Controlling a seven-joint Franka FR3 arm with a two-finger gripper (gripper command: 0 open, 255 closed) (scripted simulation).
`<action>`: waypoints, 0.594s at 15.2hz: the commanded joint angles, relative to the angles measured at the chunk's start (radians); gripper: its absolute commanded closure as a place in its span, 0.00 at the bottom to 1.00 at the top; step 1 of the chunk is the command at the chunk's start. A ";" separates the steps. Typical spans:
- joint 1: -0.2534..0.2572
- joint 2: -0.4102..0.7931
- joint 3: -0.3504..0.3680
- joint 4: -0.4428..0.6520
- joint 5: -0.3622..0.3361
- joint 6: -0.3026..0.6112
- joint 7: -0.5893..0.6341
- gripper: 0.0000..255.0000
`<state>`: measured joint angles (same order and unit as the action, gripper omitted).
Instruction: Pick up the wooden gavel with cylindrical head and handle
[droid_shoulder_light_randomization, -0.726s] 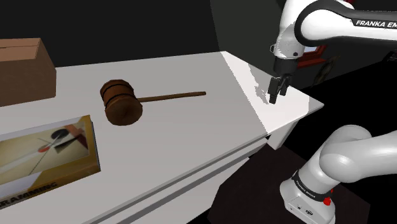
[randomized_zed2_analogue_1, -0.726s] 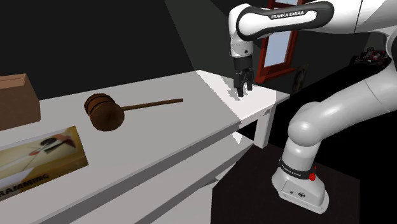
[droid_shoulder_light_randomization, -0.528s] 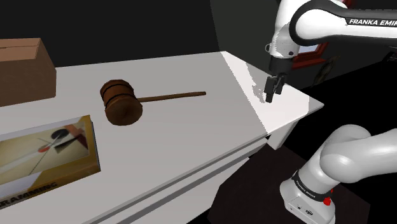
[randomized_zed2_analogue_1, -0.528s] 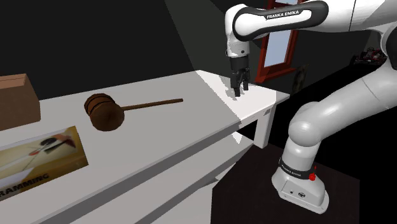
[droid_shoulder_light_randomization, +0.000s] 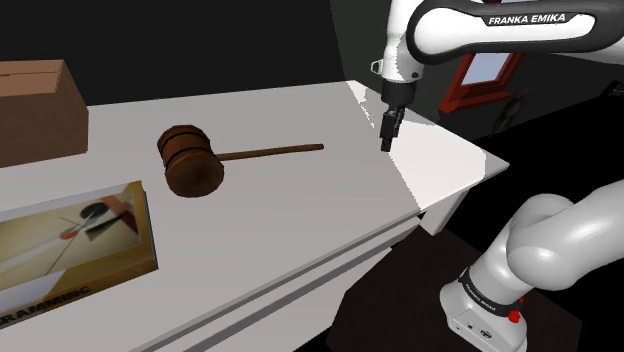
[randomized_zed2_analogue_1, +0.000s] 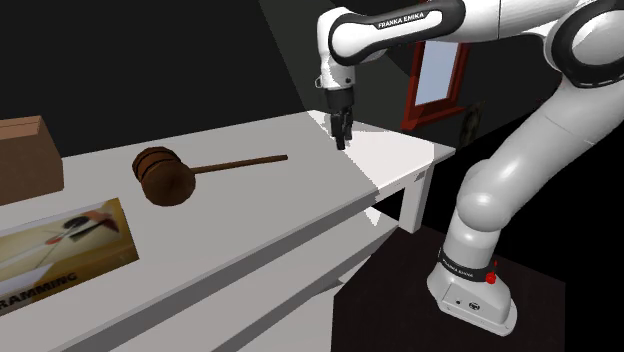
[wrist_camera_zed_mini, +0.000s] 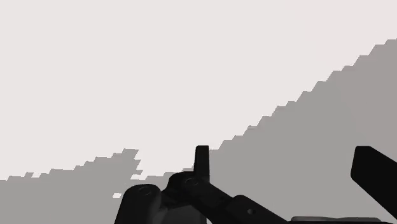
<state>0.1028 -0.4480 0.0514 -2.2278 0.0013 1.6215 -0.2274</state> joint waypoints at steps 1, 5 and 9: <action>0.020 0.065 0.005 0.055 0.001 0.023 -0.052 0.00; 0.060 0.183 0.027 0.167 0.006 0.051 -0.138 0.00; 0.097 0.293 0.055 0.285 0.010 0.067 -0.220 0.00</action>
<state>0.1911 -0.1779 0.1007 -1.9683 0.0103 1.6845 -0.4218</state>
